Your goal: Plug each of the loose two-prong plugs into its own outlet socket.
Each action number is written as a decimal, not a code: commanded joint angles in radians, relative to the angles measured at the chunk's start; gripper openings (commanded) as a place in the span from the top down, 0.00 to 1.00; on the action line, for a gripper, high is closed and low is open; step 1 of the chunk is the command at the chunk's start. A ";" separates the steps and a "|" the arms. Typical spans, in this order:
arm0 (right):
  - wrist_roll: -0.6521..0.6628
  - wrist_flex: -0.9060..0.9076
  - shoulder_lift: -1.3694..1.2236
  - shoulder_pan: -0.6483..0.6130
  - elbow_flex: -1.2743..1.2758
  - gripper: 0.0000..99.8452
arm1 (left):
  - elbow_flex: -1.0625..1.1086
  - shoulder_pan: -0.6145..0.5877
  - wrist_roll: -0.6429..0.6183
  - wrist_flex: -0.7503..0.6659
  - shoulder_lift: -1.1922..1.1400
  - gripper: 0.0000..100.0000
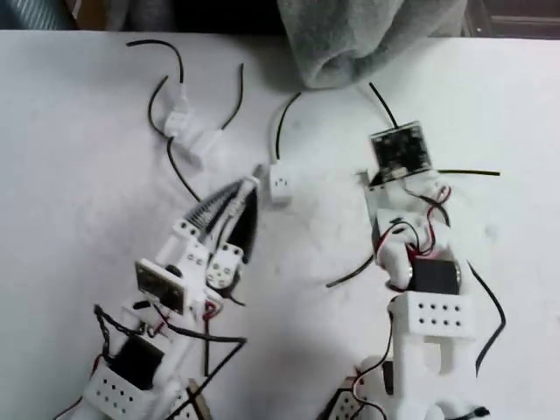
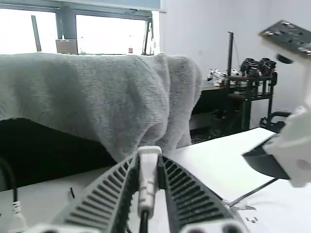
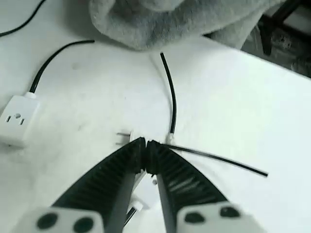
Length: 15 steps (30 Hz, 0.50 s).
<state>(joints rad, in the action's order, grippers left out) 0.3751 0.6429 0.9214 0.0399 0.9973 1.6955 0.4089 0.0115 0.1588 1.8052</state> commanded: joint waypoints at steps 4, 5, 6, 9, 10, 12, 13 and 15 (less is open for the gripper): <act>-0.123 0.173 0.033 0.015 0.009 0.98 | -0.138 -0.234 -0.132 0.167 0.007 0.98; -0.124 0.173 0.031 0.015 0.034 0.98 | -0.149 -0.260 -0.130 0.189 0.007 0.98; -0.126 0.170 0.028 0.015 0.061 0.98 | -0.153 -0.280 -0.130 0.203 0.007 0.98; -0.123 0.122 0.030 0.015 0.163 0.98 | -0.160 -0.317 -0.063 0.227 0.005 0.98; -0.121 0.102 0.030 0.015 0.198 0.98 | -0.164 -0.321 -0.032 0.241 0.005 0.98; -0.120 0.053 0.033 0.016 0.261 0.98 | -0.199 -0.325 0.002 0.315 -0.010 0.98; -0.120 0.031 0.035 0.016 0.285 0.98 | -0.232 -0.325 0.011 0.356 -0.033 0.98; -0.089 -0.016 0.035 0.027 0.324 0.98 | -0.311 -0.325 0.011 0.420 -0.113 0.98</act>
<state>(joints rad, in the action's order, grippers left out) 0.2585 0.6997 0.9244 0.0445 1.2919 1.5159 0.0959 0.0023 0.5056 1.7714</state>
